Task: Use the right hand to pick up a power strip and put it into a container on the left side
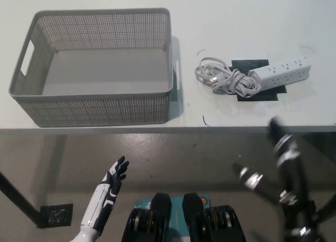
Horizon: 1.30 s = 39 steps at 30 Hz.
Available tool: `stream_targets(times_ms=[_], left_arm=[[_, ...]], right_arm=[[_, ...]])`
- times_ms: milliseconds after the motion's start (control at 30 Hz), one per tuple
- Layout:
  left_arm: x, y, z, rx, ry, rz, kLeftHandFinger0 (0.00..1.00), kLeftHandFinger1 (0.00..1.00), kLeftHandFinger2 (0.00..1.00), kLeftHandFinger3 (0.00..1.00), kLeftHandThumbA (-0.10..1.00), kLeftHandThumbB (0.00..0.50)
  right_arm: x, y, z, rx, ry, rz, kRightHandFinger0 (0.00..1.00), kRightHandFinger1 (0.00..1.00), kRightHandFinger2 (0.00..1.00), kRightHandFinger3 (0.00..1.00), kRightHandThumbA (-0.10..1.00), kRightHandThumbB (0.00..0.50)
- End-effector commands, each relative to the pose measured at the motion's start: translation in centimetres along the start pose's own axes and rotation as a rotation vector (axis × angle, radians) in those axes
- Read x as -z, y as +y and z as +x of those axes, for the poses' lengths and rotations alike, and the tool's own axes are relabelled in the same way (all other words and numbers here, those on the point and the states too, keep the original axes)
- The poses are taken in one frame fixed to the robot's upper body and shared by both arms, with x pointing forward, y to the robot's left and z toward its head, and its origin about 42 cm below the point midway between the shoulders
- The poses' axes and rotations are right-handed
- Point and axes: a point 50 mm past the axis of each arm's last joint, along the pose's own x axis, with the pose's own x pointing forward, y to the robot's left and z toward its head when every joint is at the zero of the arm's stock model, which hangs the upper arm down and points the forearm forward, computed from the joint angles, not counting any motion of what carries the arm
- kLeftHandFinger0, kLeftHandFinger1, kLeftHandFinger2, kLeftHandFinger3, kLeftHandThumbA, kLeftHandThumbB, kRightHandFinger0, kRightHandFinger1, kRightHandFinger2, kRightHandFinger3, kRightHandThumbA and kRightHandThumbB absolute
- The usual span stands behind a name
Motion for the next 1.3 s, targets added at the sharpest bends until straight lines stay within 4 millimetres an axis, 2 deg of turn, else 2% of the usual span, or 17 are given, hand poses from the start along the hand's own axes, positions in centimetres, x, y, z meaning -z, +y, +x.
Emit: stream_targets(times_ms=[0, 33, 67, 100, 200, 233, 267, 400, 500, 567, 633, 700, 733, 800, 867, 1100, 1267], left_arm=[[-1.0, 0.8, 0.3, 0.007, -0.086, 0.026, 1.00, 1.00, 1.00, 1.00, 1.00, 0.183], [-1.0, 0.8, 0.4, 0.007, -0.087, 0.025, 1.00, 1.00, 1.00, 1.00, 1.00, 0.177], [-1.0, 0.8, 0.4, 0.007, -0.087, 0.025, 1.00, 1.00, 1.00, 1.00, 1.00, 0.178], [-1.0, 0.7, 0.4, 0.011, -0.086, 0.024, 1.00, 1.00, 1.00, 1.00, 1.00, 0.182], [-1.0, 0.8, 0.5, 0.013, -0.086, 0.028, 1.00, 1.00, 1.00, 1.00, 1.00, 0.192], [-1.0, 0.9, 0.5, 0.012, -0.086, 0.030, 1.00, 1.00, 1.00, 1.00, 1.00, 0.193], [-0.9, 0.8, 0.5, 0.013, -0.086, 0.032, 1.00, 1.00, 1.00, 1.00, 1.00, 0.198], [-0.7, 0.8, 0.3, 0.013, -0.077, 0.035, 1.00, 1.00, 1.00, 1.00, 1.00, 0.204], [-0.6, 0.7, 0.3, 0.016, -0.073, 0.029, 1.00, 1.00, 1.00, 1.00, 1.00, 0.207], [-0.7, 0.7, 0.3, 0.018, -0.074, 0.035, 1.00, 1.00, 1.00, 1.00, 1.00, 0.206], [-0.6, 0.7, 0.3, 0.018, -0.073, 0.037, 1.00, 1.00, 1.00, 1.00, 1.00, 0.210], [-0.4, 0.8, -0.1, 0.018, -0.063, 0.037, 1.00, 1.00, 1.00, 1.00, 1.00, 0.204], [-0.4, 0.9, -0.2, 0.016, -0.062, 0.036, 1.00, 1.00, 1.00, 1.00, 1.00, 0.203], [-0.4, 1.0, -0.2, 0.015, -0.062, 0.038, 1.00, 1.00, 1.00, 1.00, 1.00, 0.206], [-0.4, 1.0, -0.1, 0.017, -0.062, 0.039, 1.00, 1.00, 1.00, 1.00, 1.00, 0.199], [-0.3, 1.0, -0.2, 0.015, -0.057, 0.035, 1.00, 1.00, 1.00, 1.00, 1.00, 0.199], [-0.2, 0.8, -0.4, 0.013, -0.052, 0.037, 1.00, 1.00, 1.00, 1.00, 1.00, 0.194]], right_arm=[[-7.4, -6.7, 8.5, -0.024, -0.200, -0.255, 1.00, 1.00, 1.00, 1.00, 0.95, 0.209], [-8.6, -8.2, 10.0, -0.059, -0.205, -0.308, 1.00, 1.00, 1.00, 1.00, 0.95, 0.243], [-10.0, -9.4, 11.5, -0.100, -0.203, -0.364, 1.00, 1.00, 1.00, 1.00, 1.00, 0.313], [-12.5, -11.0, 13.5, -0.159, -0.192, -0.465, 1.00, 1.00, 1.00, 1.00, 1.00, 0.374], [-19.5, -13.2, 18.9, -0.309, -0.186, -0.608, 1.00, 1.00, 1.00, 1.00, 1.00, 0.373], [-20.3, -13.3, 19.6, -0.323, -0.179, -0.616, 1.00, 1.00, 1.00, 1.00, 0.99, 0.374], [-22.1, -13.6, 21.7, -0.358, -0.135, -0.639, 1.00, 1.00, 1.00, 1.00, 0.95, 0.396], [-25.4, -13.3, 28.2, -0.465, -0.025, -0.754, 1.00, 1.00, 1.00, 1.00, 1.00, 0.419], [-26.1, -12.0, 31.8, -0.549, 0.077, -0.854, 1.00, 1.00, 1.00, 1.00, 1.00, 0.386], [-25.7, -11.1, 33.7, -0.617, 0.130, -0.905, 1.00, 1.00, 1.00, 1.00, 1.00, 0.348], [-23.9, -9.5, 36.3, -0.710, 0.224, -0.983, 1.00, 1.00, 1.00, 1.00, 1.00, 0.387], [-21.5, -7.9, 37.6, -0.752, 0.297, -1.021, 1.00, 1.00, 1.00, 1.00, 1.00, 0.450], [-20.7, -7.4, 37.9, -0.775, 0.310, -1.049, 1.00, 1.00, 1.00, 1.00, 1.00, 0.460], [-19.3, -5.6, 38.3, -0.819, 0.305, -1.169, 1.00, 1.00, 1.00, 1.00, 1.00, 0.476], [-18.1, -4.4, 38.8, -0.871, 0.336, -1.199, 1.00, 1.00, 1.00, 1.00, 1.00, 0.450], [-14.5, -1.6, 39.7, -0.977, 0.399, -1.162, 1.00, 1.00, 1.00, 1.00, 1.00, 0.431], [-12.5, 1.0, 39.4, -1.010, 0.506, -1.119, 1.00, 1.00, 1.00, 1.00, 1.00, 0.386]])
